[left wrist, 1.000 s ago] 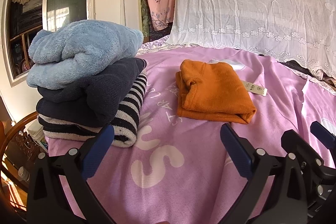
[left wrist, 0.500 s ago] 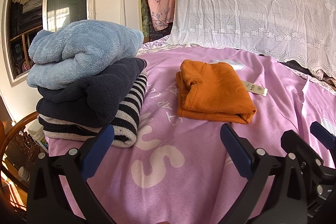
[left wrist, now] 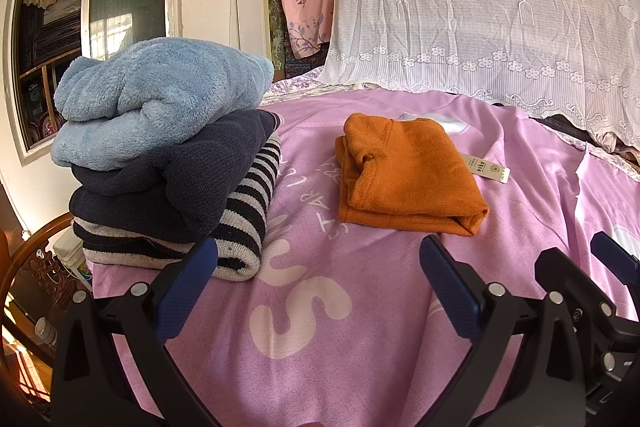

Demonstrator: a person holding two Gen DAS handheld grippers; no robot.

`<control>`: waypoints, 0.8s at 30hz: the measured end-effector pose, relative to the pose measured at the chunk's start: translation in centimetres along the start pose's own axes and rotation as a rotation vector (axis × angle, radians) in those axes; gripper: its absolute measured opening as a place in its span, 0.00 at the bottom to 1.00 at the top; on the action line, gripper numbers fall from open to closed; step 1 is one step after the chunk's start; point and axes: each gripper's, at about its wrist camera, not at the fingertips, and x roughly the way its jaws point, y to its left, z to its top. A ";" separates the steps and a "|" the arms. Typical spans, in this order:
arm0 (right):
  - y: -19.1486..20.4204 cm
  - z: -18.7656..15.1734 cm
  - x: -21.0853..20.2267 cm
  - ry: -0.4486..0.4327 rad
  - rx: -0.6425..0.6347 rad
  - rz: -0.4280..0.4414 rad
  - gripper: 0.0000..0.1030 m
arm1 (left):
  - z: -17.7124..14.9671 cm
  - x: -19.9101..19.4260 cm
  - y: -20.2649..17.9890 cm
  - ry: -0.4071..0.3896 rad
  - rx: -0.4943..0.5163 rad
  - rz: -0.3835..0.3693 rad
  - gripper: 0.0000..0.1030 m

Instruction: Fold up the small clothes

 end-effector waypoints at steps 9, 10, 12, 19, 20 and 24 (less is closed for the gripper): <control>0.0 0.0 0.0 0.001 0.000 0.001 0.97 | 0.0 0.0 0.0 0.000 0.000 0.000 0.96; 0.0 0.0 0.0 0.000 0.000 0.000 0.97 | 0.0 0.0 0.0 0.000 0.000 0.000 0.96; 0.0 0.0 0.0 0.000 0.000 0.001 0.97 | 0.0 0.0 0.0 0.000 0.000 0.000 0.96; -0.2 -0.2 0.0 0.002 0.012 0.000 0.97 | -0.1 -0.2 -0.2 -0.014 0.012 0.023 0.96; -0.3 -0.2 0.0 0.003 0.015 0.000 0.97 | -0.1 -0.2 -0.2 -0.014 0.014 0.024 0.96; -0.4 -0.4 0.1 0.007 0.018 -0.004 0.97 | -0.1 0.1 -0.2 0.000 0.019 0.020 0.96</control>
